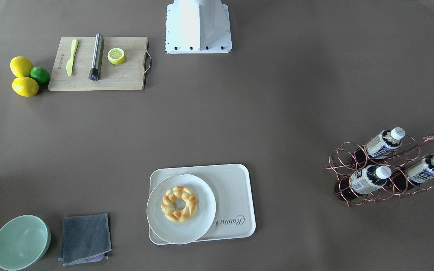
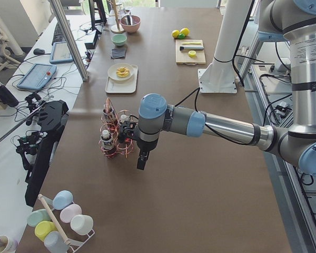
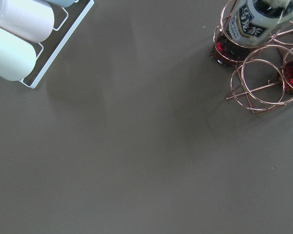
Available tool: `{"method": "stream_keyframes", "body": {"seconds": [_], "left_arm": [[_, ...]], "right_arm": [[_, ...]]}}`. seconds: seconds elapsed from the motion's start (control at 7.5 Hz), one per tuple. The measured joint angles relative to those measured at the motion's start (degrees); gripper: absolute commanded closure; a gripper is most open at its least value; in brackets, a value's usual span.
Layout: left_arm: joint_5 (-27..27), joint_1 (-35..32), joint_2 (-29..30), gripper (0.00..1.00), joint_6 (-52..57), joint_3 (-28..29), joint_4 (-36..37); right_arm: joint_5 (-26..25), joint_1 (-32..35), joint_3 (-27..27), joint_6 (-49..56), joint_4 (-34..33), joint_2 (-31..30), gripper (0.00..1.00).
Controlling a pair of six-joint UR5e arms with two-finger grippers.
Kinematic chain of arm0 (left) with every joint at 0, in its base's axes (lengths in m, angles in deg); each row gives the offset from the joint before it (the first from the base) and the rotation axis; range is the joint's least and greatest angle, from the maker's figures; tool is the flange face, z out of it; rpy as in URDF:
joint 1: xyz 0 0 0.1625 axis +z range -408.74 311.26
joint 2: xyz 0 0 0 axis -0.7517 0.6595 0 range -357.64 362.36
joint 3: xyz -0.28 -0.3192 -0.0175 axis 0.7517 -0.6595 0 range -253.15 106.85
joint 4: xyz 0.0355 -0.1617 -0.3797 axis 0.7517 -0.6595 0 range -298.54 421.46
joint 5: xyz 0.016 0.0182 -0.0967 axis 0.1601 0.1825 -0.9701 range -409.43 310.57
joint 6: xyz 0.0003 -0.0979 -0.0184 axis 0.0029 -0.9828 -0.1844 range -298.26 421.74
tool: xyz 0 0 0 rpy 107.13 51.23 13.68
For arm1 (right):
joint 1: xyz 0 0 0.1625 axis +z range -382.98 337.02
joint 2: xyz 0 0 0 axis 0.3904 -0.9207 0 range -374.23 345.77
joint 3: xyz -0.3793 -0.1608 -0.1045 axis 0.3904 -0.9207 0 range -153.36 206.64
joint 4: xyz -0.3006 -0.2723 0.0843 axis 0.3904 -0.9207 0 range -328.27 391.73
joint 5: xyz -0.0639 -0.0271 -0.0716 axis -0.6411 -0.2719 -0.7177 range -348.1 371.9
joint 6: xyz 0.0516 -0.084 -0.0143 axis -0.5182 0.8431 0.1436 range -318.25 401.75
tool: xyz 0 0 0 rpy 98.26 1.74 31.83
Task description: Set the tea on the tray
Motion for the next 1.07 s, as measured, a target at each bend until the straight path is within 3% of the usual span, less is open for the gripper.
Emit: {"method": "stream_keyframes", "body": {"seconds": [1.07], "left_arm": [[-0.4, -0.4, -0.9, 0.03, 0.4, -0.8, 0.1]], "right_arm": [[0.4, 0.0, 0.1, 0.2, 0.0, -0.1, 0.0]]}}
